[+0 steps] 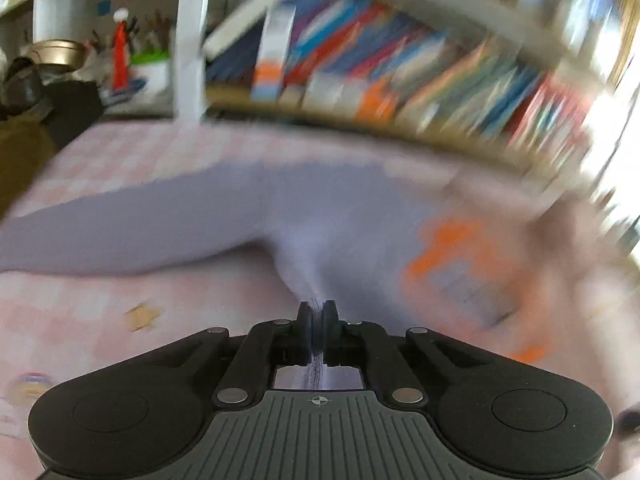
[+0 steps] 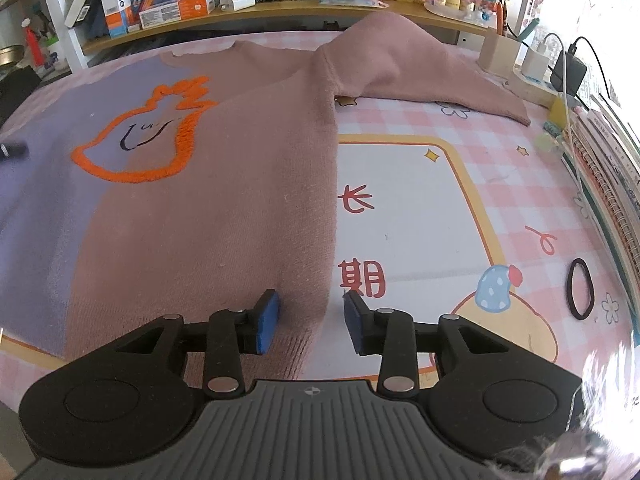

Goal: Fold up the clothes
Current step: 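Grasp the lavender sweater hem with the left gripper while the right grasps pink sweater hem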

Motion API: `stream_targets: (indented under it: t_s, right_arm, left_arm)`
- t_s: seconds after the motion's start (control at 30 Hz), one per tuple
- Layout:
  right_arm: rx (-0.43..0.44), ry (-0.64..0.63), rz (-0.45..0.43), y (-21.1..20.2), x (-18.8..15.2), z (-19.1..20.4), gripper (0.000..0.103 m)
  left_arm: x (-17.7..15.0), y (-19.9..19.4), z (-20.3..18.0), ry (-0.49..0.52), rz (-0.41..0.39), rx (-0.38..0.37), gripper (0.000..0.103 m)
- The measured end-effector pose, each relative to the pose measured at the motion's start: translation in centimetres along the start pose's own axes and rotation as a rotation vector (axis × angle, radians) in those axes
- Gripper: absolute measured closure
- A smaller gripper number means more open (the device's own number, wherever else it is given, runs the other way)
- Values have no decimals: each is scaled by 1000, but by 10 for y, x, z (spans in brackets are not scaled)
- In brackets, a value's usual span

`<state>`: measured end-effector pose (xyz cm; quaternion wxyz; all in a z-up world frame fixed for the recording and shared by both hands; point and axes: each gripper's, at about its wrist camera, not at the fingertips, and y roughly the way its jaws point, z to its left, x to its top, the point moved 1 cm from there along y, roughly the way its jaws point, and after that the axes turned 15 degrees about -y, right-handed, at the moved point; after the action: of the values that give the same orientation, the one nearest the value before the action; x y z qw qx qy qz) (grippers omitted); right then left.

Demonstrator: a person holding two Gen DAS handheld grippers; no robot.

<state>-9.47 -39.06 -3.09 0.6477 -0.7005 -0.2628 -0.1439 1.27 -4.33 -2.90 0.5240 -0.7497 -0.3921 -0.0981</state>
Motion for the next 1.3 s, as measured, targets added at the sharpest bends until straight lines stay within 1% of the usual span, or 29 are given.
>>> stream_targets:
  t_s: [0.07,0.1,0.17,0.27,0.4,0.43,0.5,0.53,0.57,0.63,0.7,0.83,0.93,1.03,1.1,1.17,1.23,1.3]
  right_arm:
    - [5,4,-1,1,0,-1,69]
    - [9,6,-3,1,-1,-1,69]
    - [17,9,-5,1,-1,-1,69]
    - [22,13,-6,1,-1,-3,68]
    - [29,15,-12,2,0,-6,68]
    - [36,13,-14,2,0,-6,70]
    - [61,3,-21,2,1,-3,81]
    - [73,-8,-25,2,2,-1,82]
    - [68,-27,-31,4,3,1,85]
    - [56,-62,-44,6,7,6,88]
    - [38,-67,-55,9,10,5,91]
    - [43,-62,-59,16,17,-1,92]
    - [42,-79,-68,24,28,-4,93]
    - [37,-90,-78,32,41,-7,94]
    - [37,-101,-83,34,40,-12,94]
    - [23,-134,-90,33,35,-17,95]
    - [-1,-159,-92,32,28,-23,95]
    - [-24,-151,-83,29,21,-32,95]
  left_arm:
    - [8,-6,7,-98,-7,-34,100]
    - [11,5,22,-164,38,-6,100]
    - [10,14,28,-169,74,32,99]
    - [-1,14,12,-13,46,73,97]
    - [-2,11,21,-36,31,38,98]
    - [-1,10,23,-40,27,34,98]
    - [-1,9,28,-66,14,36,98]
    - [1,9,30,-75,9,40,98]
    - [1,8,30,-75,7,45,98]
    - [2,10,27,-40,8,53,97]
    - [1,11,21,0,4,55,96]
    - [2,18,9,77,-20,87,96]
    - [11,26,3,39,-29,122,96]
    - [14,31,-4,33,-40,145,96]
    - [15,33,-10,35,-38,154,97]
    - [12,32,-17,42,-33,148,97]
    - [3,31,-25,60,-22,127,97]
    - [-7,28,-33,78,-11,106,97]
